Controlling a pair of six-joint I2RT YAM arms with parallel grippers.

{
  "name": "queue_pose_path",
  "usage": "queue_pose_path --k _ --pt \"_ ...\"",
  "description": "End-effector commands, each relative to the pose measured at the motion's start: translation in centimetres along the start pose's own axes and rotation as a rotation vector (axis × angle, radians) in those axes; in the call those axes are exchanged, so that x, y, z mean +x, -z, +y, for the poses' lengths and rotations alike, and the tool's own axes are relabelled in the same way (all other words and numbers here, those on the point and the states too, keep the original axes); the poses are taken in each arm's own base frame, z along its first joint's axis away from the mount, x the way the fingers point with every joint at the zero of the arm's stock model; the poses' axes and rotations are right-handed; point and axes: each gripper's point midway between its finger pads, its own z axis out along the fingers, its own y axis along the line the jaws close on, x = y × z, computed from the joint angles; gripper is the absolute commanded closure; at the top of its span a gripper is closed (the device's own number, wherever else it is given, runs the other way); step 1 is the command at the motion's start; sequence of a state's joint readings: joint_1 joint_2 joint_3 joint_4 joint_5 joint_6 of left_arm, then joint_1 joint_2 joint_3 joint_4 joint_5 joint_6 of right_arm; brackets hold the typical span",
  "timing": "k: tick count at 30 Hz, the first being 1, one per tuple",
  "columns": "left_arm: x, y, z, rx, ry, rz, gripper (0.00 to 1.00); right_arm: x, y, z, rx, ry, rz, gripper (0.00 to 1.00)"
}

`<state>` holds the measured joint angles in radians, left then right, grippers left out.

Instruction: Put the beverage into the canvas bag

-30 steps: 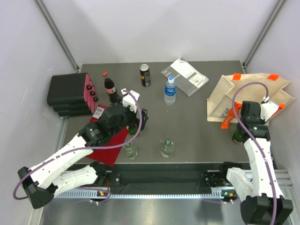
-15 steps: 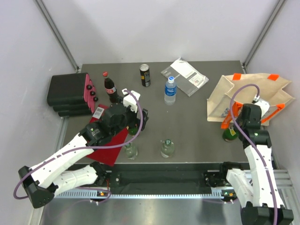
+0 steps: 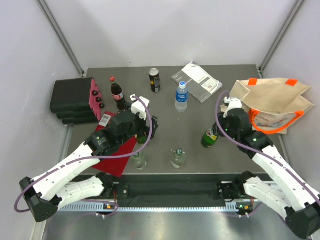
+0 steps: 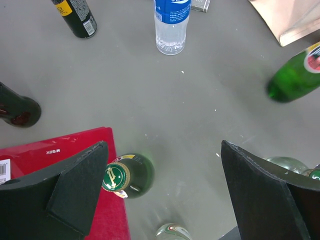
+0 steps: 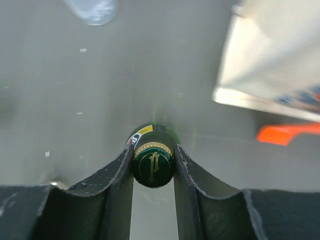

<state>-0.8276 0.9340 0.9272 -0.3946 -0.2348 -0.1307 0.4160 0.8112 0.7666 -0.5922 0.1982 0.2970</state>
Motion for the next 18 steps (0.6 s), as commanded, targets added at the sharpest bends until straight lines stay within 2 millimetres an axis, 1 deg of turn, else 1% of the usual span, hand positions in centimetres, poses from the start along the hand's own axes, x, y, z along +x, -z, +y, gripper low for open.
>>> queue_pose_path --k 1,2,5,6,8,9,11,12,14,15,18 --pt "-1.5 -0.2 0.3 -0.018 0.005 -0.068 0.02 -5.0 -0.3 3.9 -0.092 0.027 -0.183 0.94" --pt "-1.5 -0.2 0.4 -0.023 0.005 -0.067 0.02 -4.6 -0.7 4.5 -0.104 0.041 -0.173 0.93" --pt "-1.5 -0.2 0.4 -0.028 0.004 -0.069 0.02 -4.1 -1.4 5.5 -0.121 0.058 -0.166 0.84" --pt "-1.4 -0.2 0.5 -0.029 0.002 -0.068 0.02 -3.7 -1.6 5.6 -0.123 0.065 -0.160 0.79" --pt "-1.4 -0.3 0.5 -0.034 0.002 -0.067 0.02 -3.7 -1.6 6.1 -0.137 0.066 -0.180 0.72" --pt "-1.4 -0.2 0.6 -0.037 0.002 -0.069 0.02 -3.2 -1.8 6.2 -0.140 0.069 -0.177 0.68" --pt "-1.5 -0.3 0.6 -0.038 0.003 -0.070 0.02 -3.1 -1.7 6.4 -0.153 0.065 -0.189 0.64" --pt "-1.5 -0.3 0.6 -0.039 0.001 -0.069 0.02 -2.8 -1.8 6.5 -0.156 0.061 -0.194 0.60" --pt "-1.4 -0.4 0.6 -0.039 0.000 -0.066 0.02 -2.5 -1.8 6.5 -0.160 0.057 -0.201 0.57" --pt "-1.3 -0.4 0.6 -0.038 -0.001 -0.063 0.02 -2.0 -2.0 6.3 -0.157 0.056 -0.196 0.55" --pt "-1.3 -0.5 0.6 -0.040 -0.001 -0.061 0.02 -1.2 -2.2 6.2 -0.158 0.056 -0.190 0.52"
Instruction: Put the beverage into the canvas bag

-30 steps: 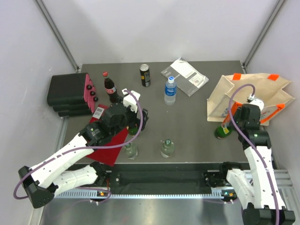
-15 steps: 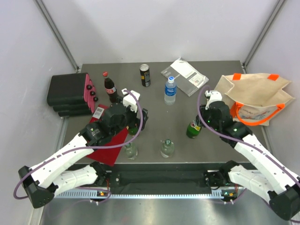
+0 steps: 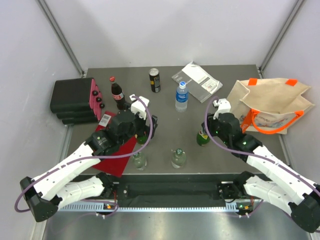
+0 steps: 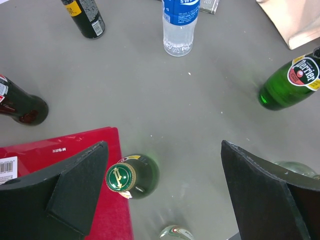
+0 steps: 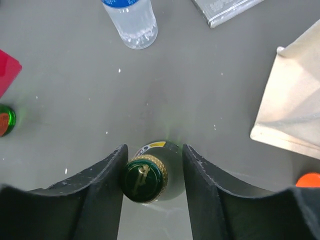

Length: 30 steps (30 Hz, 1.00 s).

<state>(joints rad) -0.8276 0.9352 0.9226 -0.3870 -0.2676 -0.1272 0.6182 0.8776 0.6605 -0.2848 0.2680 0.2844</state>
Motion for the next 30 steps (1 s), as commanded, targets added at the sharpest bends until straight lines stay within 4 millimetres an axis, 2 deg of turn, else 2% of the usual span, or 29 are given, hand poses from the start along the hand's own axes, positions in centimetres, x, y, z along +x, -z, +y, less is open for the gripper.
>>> queue_pose_path --k 1,3,7,14,17,18,20,21,23,24,26,27,29,30 --pt "-1.2 -0.4 0.0 -0.009 0.002 -0.054 0.02 -0.8 0.0 0.3 -0.008 -0.033 -0.072 0.51" --pt "-1.1 -0.5 0.1 -0.011 0.003 -0.051 0.02 -0.1 -0.1 0.2 -0.005 -0.029 -0.065 0.50" --pt "-1.1 -0.6 0.0 -0.010 0.001 -0.048 0.02 0.0 -0.2 0.0 -0.003 -0.022 -0.091 0.48" --pt "-1.0 -0.6 0.1 -0.013 0.000 -0.047 0.02 -1.2 -0.6 0.2 -0.002 0.007 -0.143 0.48" --pt "-1.0 -0.6 0.0 -0.011 0.000 -0.047 0.02 -1.4 -0.9 0.2 0.004 0.018 -0.145 0.55" --pt "-1.0 -0.6 0.1 -0.011 -0.001 -0.048 0.02 -1.7 -0.8 0.3 0.004 0.020 -0.149 0.65" --pt "-1.0 -0.5 0.0 -0.007 -0.002 -0.048 0.02 -1.9 -0.8 0.1 0.019 0.028 -0.149 0.76" --pt "-1.0 -0.5 0.0 -0.005 -0.001 -0.049 0.02 -2.6 -0.6 0.2 0.021 0.031 -0.160 0.88" --pt "-1.0 -0.5 -0.1 -0.004 -0.002 -0.049 0.02 -3.5 -0.1 -0.1 0.040 0.040 -0.168 0.99" --pt "-1.0 -0.5 -0.1 -0.001 -0.003 -0.049 0.02 -5.1 0.5 0.1 0.043 0.033 -0.195 1.00" --pt "-0.9 -0.7 -0.1 -0.001 -0.002 -0.044 0.02 -6.2 1.1 -0.1 0.059 0.051 -0.193 1.00" --pt "-0.9 -0.7 -0.2 0.000 -0.003 -0.041 0.02 -8.1 1.8 0.2 0.056 0.040 -0.225 1.00" --pt "-0.8 -0.8 -0.2 0.001 -0.003 -0.035 0.02 -8.9 2.4 -0.1 0.079 0.047 -0.210 1.00" --pt "-0.8 -0.8 -0.2 0.001 -0.003 -0.035 0.02 -10.8 3.1 0.1 0.078 0.036 -0.237 1.00"
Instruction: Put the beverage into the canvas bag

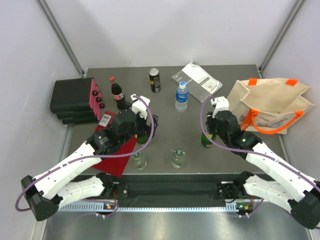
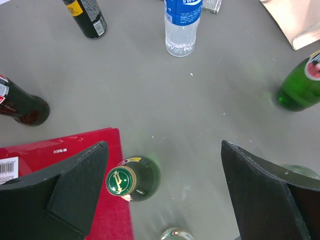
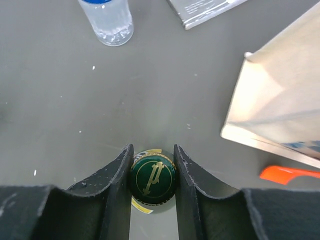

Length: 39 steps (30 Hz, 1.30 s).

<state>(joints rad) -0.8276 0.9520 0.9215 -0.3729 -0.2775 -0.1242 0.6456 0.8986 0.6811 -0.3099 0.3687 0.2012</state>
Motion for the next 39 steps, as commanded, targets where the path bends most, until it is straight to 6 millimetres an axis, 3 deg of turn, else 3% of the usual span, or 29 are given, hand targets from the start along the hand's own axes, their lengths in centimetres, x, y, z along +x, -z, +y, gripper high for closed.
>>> queue_pose_path --k 1,3,5,6,8,9,10,12,13,14,16,17,19,20,25,27,34,38,39 --pt "-0.8 -0.3 -0.3 0.011 0.001 -0.037 0.02 -10.7 3.3 -0.2 0.025 -0.065 -0.215 1.00" --pt "-0.9 -0.2 -0.2 0.009 0.003 -0.042 0.02 -13.0 4.3 -0.3 0.026 -0.075 -0.245 1.00" --pt "-0.9 -0.2 -0.2 0.009 0.003 -0.042 0.02 -13.9 4.6 -0.3 0.035 -0.061 -0.238 1.00" --pt "-0.9 -0.2 -0.2 0.009 0.004 -0.042 0.02 -15.9 5.6 -0.5 0.037 -0.076 -0.274 1.00" --pt "-0.9 -0.2 -0.2 0.010 0.004 -0.042 0.02 -17.0 5.8 -1.1 0.067 -0.057 -0.263 1.00" --pt "-0.9 -0.2 -0.3 0.012 0.006 -0.042 0.02 -19.1 6.8 -1.5 0.074 -0.058 -0.301 1.00" --pt "-1.0 -0.1 -0.3 0.013 0.005 -0.043 0.02 -19.6 6.7 -1.7 0.087 -0.046 -0.293 1.00" --pt "-1.0 -0.1 -0.4 0.018 0.006 -0.042 0.02 -22.6 8.1 -3.2 0.124 -0.056 -0.347 1.00" --pt "-0.9 -0.2 -0.4 0.018 0.005 -0.038 0.02 -23.1 8.0 -3.6 0.135 -0.049 -0.339 1.00" --pt "-1.0 -0.1 -0.4 0.018 0.005 -0.041 0.02 -25.3 9.2 -5.1 0.162 -0.074 -0.385 1.00" --pt "-0.9 -0.1 -0.3 0.016 0.007 -0.040 0.02 -26.8 9.7 -6.1 0.165 -0.078 -0.399 1.00" --pt "-1.0 -0.1 -0.3 0.013 0.005 -0.040 0.02 -28.7 11.1 -7.9 0.205 -0.106 -0.448 1.00" --pt "-0.9 -0.1 -0.2 0.010 0.005 -0.039 0.02 -29.9 11.6 -9.2 0.225 -0.110 -0.458 1.00" --pt "-0.9 -0.1 -0.2 0.007 0.005 -0.039 0.02 -31.2 12.9 -10.8 0.266 -0.125 -0.494 1.00" --pt "-0.9 -0.1 -0.1 0.005 0.005 -0.040 0.02 -32.9 14.9 -15.6 0.380 -0.153 -0.543 1.00" --pt "-0.9 -0.1 -0.2 0.008 0.005 -0.039 0.02 -33.4 15.5 -16.6 0.404 -0.162 -0.562 1.00" --pt "-0.9 -0.1 -0.2 0.008 0.005 -0.038 0.02 -31.7 15.5 -22.2 0.547 -0.197 -0.551 1.00" --pt "-0.9 -0.1 -0.2 0.008 0.005 -0.039 0.02 -29.9 13.7 -23.3 0.539 -0.226 -0.543 1.00" --pt "-0.9 -0.1 -0.2 0.008 0.005 -0.038 0.02 -30.4 14.1 -23.3 0.536 -0.221 -0.586 1.00"
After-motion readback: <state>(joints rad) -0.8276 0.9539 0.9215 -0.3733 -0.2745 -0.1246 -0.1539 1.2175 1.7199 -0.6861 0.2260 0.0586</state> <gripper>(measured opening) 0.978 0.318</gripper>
